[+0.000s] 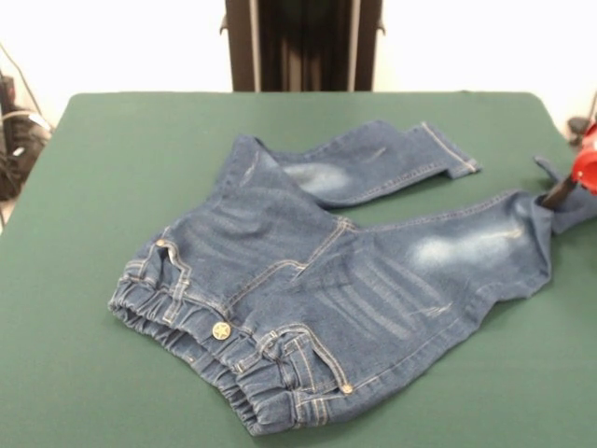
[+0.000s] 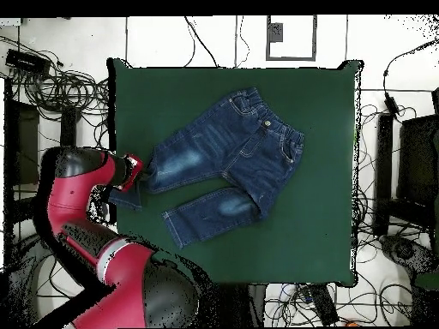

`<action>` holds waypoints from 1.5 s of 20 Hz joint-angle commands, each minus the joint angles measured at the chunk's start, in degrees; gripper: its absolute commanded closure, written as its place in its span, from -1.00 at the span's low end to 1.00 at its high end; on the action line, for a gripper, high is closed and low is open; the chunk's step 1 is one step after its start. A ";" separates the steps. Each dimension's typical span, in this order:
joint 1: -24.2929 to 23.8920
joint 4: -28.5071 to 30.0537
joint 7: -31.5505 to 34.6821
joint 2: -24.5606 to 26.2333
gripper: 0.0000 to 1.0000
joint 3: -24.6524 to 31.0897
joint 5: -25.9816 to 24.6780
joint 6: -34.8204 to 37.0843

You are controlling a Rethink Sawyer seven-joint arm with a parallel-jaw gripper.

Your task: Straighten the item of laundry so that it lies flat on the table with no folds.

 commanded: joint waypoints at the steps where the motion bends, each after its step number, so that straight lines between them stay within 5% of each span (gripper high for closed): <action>1: 1.43 -4.20 6.45 3.90 1.00 5.05 4.89 -5.14; 19: 2.34 -15.05 9.22 8.41 1.00 9.36 6.48 -12.30; 29: 2.40 -13.09 9.68 7.37 1.00 8.73 7.66 -12.43; 30: 1.44 -9.45 9.71 5.40 1.00 7.32 8.77 -10.12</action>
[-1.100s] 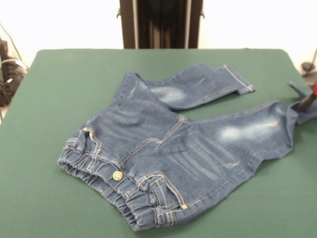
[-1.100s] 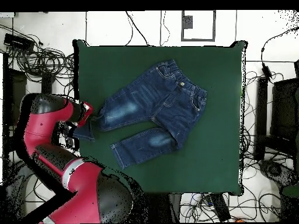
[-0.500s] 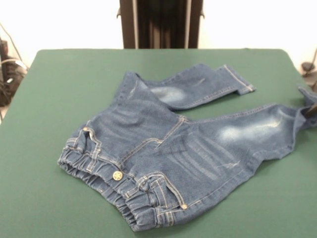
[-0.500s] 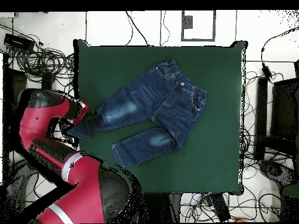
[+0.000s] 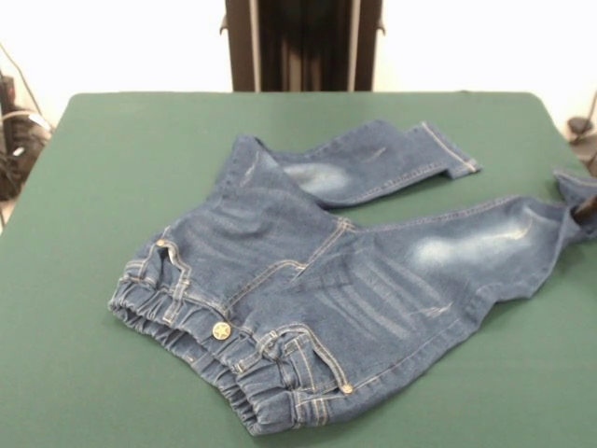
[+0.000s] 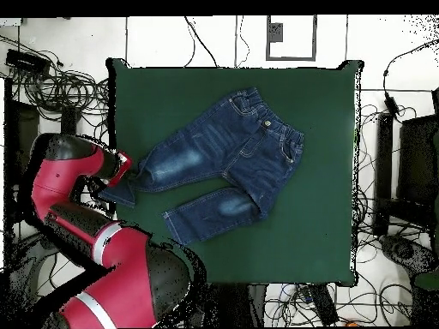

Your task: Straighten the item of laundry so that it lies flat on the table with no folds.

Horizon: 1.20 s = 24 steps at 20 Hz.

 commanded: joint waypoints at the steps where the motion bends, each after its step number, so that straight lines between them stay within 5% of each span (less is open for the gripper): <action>1: 0.82 2.61 9.73 -1.90 1.00 1.93 5.30 -0.64; 15: 1.74 -8.94 11.96 3.11 1.00 6.42 6.55 -10.92; 24: 1.46 -12.52 12.18 3.58 1.00 8.53 11.56 -19.92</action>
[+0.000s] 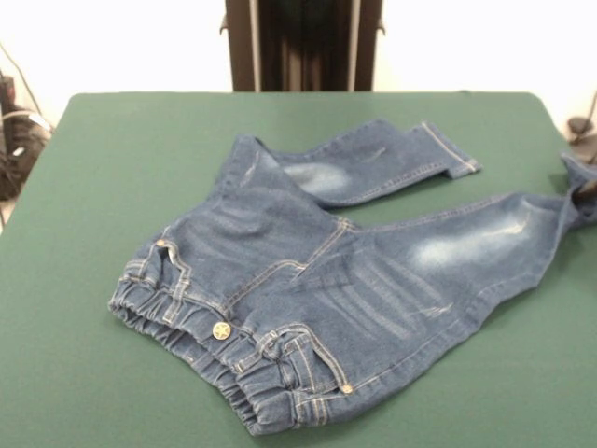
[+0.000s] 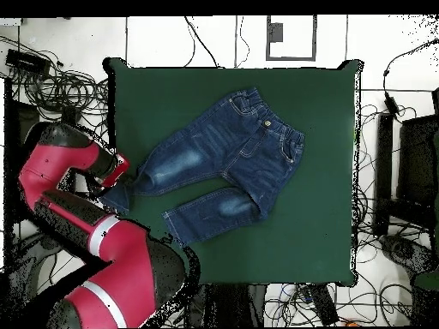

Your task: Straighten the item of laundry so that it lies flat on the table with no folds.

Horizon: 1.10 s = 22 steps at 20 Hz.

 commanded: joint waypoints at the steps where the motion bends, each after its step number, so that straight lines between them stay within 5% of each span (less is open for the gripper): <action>1: 1.54 -4.88 12.28 0.87 1.00 4.41 5.49 -6.40; 22: 2.86 -9.03 14.96 2.73 1.00 4.30 5.93 -9.61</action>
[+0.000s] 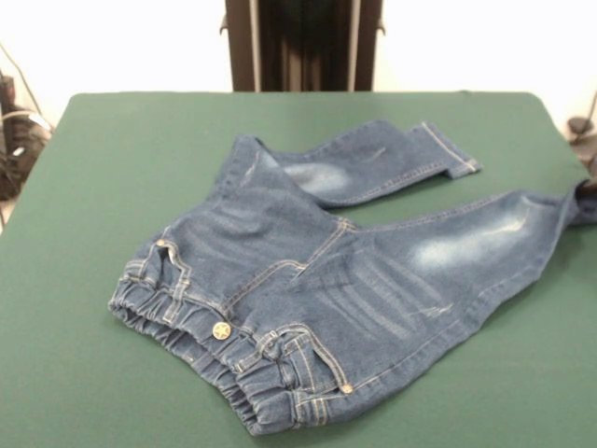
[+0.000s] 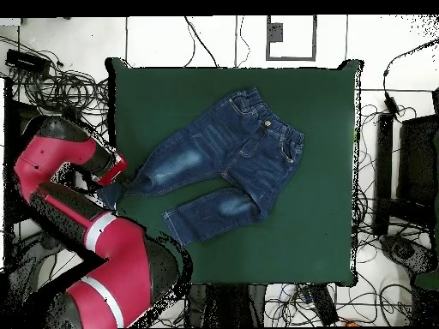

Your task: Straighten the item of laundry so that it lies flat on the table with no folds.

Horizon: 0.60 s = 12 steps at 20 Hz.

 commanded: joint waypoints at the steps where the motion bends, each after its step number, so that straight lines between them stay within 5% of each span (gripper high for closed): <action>1: 1.67 -2.58 14.98 0.29 1.00 3.18 4.04 -3.15; 12: 2.18 -7.00 17.06 2.57 1.00 4.82 3.99 -7.51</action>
